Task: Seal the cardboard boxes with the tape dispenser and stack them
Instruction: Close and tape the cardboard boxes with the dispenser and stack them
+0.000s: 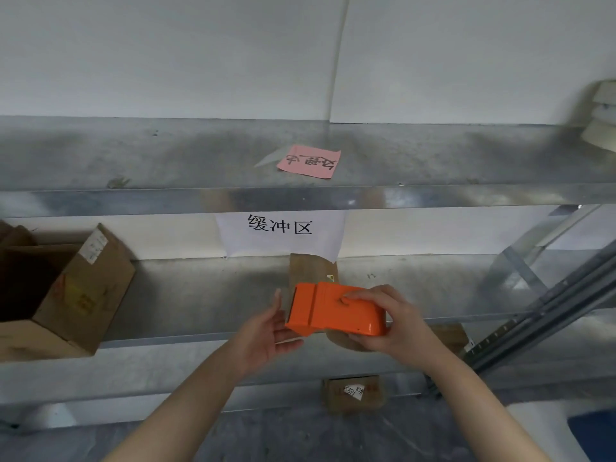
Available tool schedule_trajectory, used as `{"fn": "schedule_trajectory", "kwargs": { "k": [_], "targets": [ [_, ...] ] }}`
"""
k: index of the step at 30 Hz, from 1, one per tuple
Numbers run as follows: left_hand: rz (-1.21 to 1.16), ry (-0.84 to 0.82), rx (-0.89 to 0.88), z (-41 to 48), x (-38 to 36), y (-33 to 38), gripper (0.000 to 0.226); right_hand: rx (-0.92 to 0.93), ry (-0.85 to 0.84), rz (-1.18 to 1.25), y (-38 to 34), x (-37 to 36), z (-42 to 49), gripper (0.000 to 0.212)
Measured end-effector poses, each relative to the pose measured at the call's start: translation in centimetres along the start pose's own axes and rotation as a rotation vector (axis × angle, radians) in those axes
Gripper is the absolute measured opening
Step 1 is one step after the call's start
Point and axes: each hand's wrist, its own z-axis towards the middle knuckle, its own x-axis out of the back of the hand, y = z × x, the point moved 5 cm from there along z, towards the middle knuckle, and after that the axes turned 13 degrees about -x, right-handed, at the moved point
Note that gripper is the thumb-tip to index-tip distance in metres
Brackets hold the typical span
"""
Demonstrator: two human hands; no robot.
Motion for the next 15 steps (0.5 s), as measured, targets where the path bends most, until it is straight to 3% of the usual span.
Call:
{"fn": "schedule_trajectory", "kwargs": {
  "k": [4,7,12,15],
  "targets": [
    [0.061,-0.028,-0.043,-1.0,1.8,0.4,0.041,0.005,0.007,-0.001,-0.5,-1.5,-0.4,0.061],
    [0.11,-0.046,-0.072,-1.2,2.4,0.2,0.039,0.013,0.024,0.003,-0.8,-2.0,-0.5,0.062],
    [0.427,0.038,-0.181,-1.0,2.5,0.5,0.045,0.004,0.01,0.002,-0.6,-2.2,-0.2,0.063],
    [0.621,0.113,-0.344,-0.6,2.4,1.3,0.014,0.007,0.004,-0.018,-0.1,-1.9,0.1,0.064]
  ]
}}
